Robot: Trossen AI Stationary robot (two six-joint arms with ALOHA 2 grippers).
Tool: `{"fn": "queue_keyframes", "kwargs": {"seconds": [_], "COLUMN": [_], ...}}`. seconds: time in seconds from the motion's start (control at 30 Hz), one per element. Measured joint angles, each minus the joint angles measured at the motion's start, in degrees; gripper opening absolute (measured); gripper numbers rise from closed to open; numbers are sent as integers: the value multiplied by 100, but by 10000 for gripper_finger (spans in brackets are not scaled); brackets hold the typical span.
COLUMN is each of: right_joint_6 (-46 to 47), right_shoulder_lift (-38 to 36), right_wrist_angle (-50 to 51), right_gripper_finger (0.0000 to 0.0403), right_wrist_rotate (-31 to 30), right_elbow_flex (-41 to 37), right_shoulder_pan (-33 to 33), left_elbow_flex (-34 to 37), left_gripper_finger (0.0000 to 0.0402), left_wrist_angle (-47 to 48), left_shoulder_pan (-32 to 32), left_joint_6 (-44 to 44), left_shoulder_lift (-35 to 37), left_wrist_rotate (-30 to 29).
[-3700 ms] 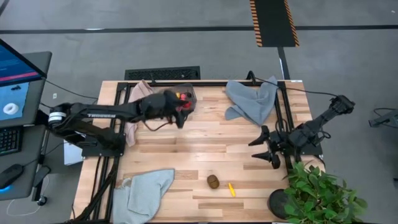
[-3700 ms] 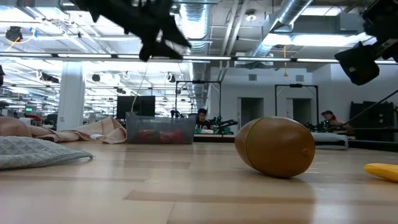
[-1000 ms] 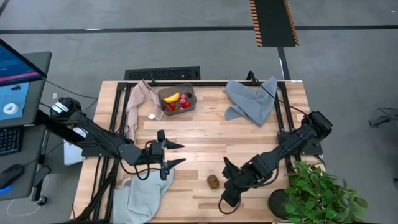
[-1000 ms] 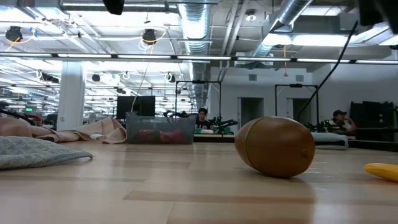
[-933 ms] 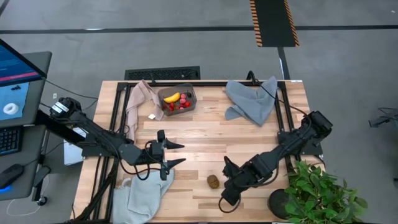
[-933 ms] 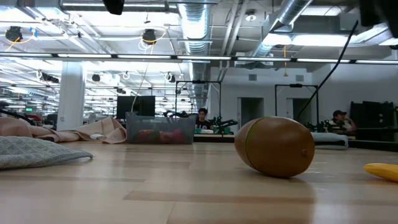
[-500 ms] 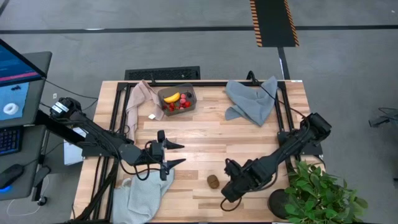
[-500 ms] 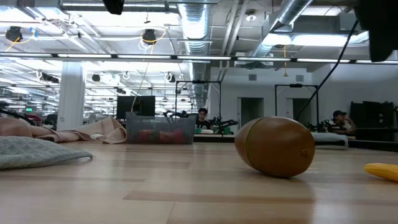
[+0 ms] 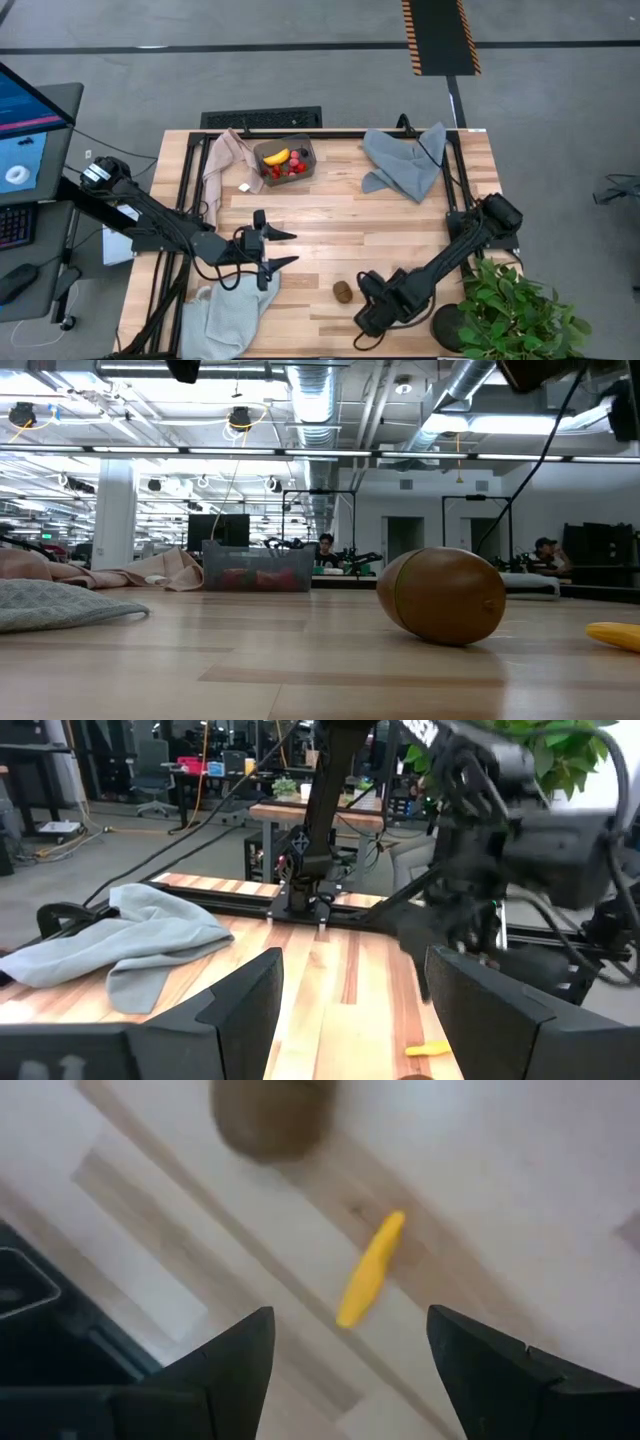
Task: Pick and placing Produce into tupperware
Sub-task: Put the yellow corn into the black bin
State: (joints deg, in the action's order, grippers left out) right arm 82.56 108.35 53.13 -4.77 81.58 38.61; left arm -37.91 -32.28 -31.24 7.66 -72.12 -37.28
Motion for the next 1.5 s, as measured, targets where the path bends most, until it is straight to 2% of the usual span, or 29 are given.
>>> {"fn": "queue_keyframes", "kwargs": {"seconds": [0.07, 0.3, 0.73, 0.97, 1.2, 1.5], "right_joint_6": [2, -34, 34, -121, -116, -109], "right_shoulder_lift": [55, 389, 494, 806, 831, 831], "right_wrist_angle": [236, -88, -267, -447, -393, -533], "right_gripper_finger": [286, 286, 286, 285, 285, 242], "right_wrist_rotate": [-17, 46, 1, 297, 280, 280], "right_elbow_flex": [-40, -6, -26, -13, -19, -147], "right_shoulder_pan": [41, 32, 78, 73, 68, 74], "left_elbow_flex": [0, -2, -2, 0, 0, 0], "left_gripper_finger": [236, 236, 236, 236, 236, 236], "left_wrist_angle": [-22, -22, -38, -50, -61, -65], "left_shoulder_pan": [0, 0, -2, -2, -2, -26], "left_joint_6": [1, 1, 2, 2, 2, 4], "left_shoulder_lift": [0, 0, 0, 0, 0, 0], "left_wrist_rotate": [-1, 3, 101, 98, 98, 98]}}
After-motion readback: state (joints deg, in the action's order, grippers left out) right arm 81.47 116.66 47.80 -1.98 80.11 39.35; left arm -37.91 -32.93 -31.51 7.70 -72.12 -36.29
